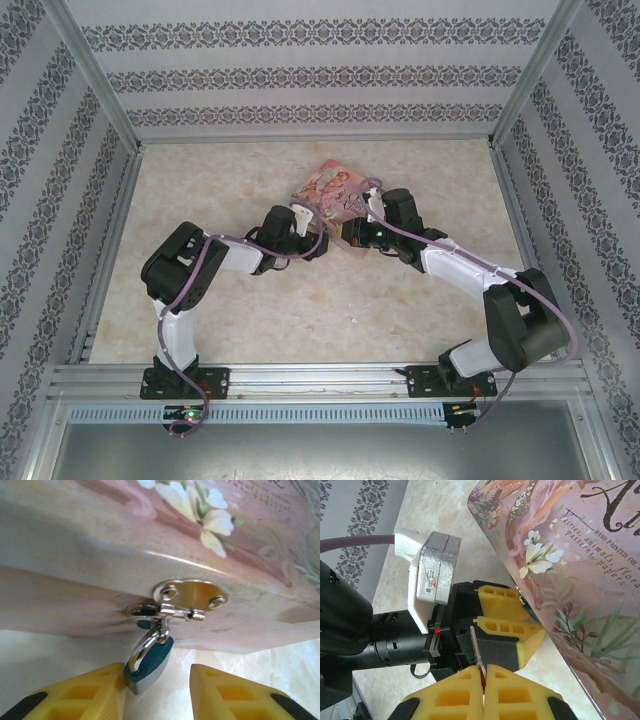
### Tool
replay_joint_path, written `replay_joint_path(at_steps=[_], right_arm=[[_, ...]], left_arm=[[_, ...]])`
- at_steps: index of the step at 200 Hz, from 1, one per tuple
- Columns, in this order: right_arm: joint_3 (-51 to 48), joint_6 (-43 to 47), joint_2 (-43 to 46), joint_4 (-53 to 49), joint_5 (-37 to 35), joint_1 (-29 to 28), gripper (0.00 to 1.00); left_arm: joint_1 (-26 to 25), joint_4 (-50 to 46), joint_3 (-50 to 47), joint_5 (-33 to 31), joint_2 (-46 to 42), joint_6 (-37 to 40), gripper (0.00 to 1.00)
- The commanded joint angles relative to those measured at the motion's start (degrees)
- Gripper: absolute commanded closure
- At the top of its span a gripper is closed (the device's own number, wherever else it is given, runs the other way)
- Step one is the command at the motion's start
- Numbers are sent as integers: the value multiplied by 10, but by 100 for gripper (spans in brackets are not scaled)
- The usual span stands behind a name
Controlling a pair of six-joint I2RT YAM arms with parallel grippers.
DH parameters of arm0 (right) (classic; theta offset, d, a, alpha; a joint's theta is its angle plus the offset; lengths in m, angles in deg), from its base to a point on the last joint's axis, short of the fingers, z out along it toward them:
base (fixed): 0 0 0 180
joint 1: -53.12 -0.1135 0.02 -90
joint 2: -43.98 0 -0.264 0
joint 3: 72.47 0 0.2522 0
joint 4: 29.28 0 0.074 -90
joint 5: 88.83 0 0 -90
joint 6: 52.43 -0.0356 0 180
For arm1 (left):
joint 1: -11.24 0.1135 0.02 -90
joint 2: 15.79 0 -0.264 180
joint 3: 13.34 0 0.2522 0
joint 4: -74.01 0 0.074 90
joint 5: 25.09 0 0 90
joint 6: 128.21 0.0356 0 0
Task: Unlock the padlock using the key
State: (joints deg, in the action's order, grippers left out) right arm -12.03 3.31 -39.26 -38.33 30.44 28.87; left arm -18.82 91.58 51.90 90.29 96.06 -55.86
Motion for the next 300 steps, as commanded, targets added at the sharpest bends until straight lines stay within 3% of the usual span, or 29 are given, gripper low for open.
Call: replay_joint_path(at_steps=[1, 101, 168, 239, 300], right_arm=[[25, 13, -11, -4, -4, -1, 100], [224, 10, -192, -40, 1, -3, 100], [326, -8, -291, -49, 10, -3, 100], [345, -16, -342, -52, 35, -4, 100], [301, -12, -356, -62, 44, -20, 100]], left_arm=[[-7, 20, -9, -13, -28, 0, 59], [-1, 5, -133, -119, -203, 70, 36], [3, -24, -177, -193, -286, 104, 27], [7, -21, -193, -209, -302, 108, 25], [14, -26, -200, -227, -330, 118, 23]])
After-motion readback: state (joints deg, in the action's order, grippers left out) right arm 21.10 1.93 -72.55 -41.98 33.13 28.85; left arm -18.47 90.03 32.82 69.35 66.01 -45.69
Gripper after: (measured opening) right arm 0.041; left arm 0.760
